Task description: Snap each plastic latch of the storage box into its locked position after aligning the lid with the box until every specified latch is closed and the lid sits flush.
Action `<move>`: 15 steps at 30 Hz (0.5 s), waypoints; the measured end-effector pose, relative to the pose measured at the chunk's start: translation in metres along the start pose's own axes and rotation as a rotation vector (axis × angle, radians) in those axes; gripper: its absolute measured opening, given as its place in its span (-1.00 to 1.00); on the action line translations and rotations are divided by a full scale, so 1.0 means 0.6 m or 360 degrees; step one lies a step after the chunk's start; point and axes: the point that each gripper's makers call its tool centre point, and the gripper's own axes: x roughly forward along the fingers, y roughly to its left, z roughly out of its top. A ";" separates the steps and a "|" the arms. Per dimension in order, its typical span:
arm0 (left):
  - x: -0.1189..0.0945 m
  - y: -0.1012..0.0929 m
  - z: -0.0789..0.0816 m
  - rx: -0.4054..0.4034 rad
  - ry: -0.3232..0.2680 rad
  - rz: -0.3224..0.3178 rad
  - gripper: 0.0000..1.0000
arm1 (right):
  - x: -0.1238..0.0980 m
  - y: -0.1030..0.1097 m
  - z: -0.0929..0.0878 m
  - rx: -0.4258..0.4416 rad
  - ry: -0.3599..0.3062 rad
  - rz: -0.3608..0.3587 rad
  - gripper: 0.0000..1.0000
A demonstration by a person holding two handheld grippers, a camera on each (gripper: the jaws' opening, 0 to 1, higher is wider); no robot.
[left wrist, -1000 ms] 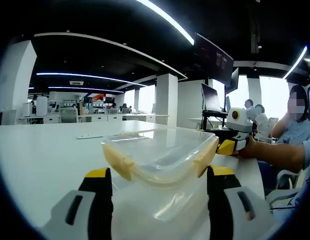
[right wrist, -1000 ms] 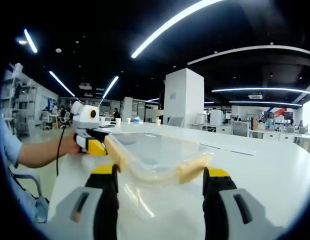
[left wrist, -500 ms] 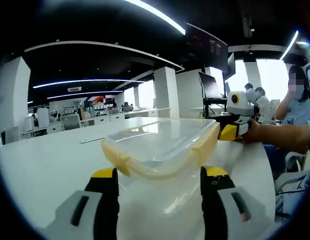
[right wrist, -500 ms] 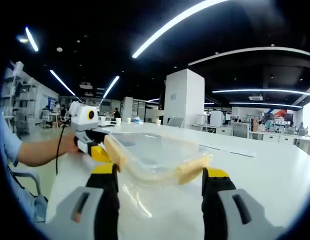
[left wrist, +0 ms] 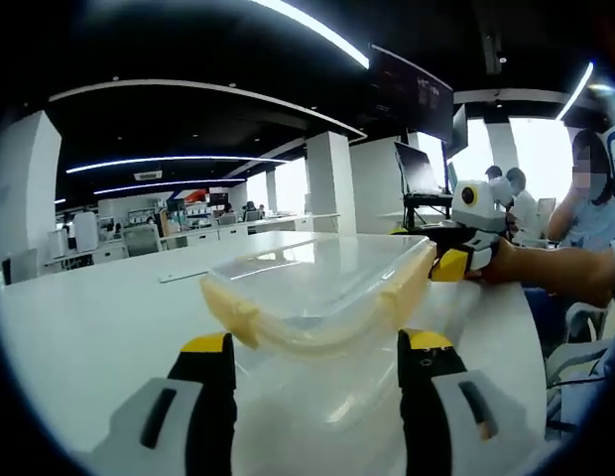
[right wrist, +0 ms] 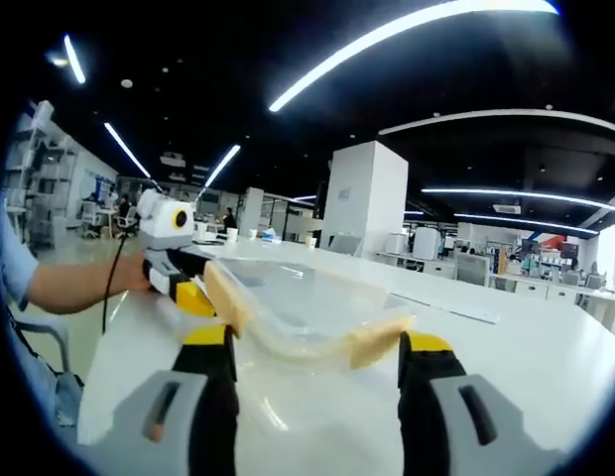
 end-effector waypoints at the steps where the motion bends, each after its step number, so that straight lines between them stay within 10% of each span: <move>1: 0.000 0.001 0.000 0.0000 0.0001 0.0000 0.30 | 0.001 0.001 -0.001 0.0002 0.0000 0.0001 0.26; 15: -0.006 -0.014 0.016 -0.0171 -0.0056 -0.0088 0.51 | -0.004 0.016 -0.004 0.0012 -0.0004 0.0006 0.30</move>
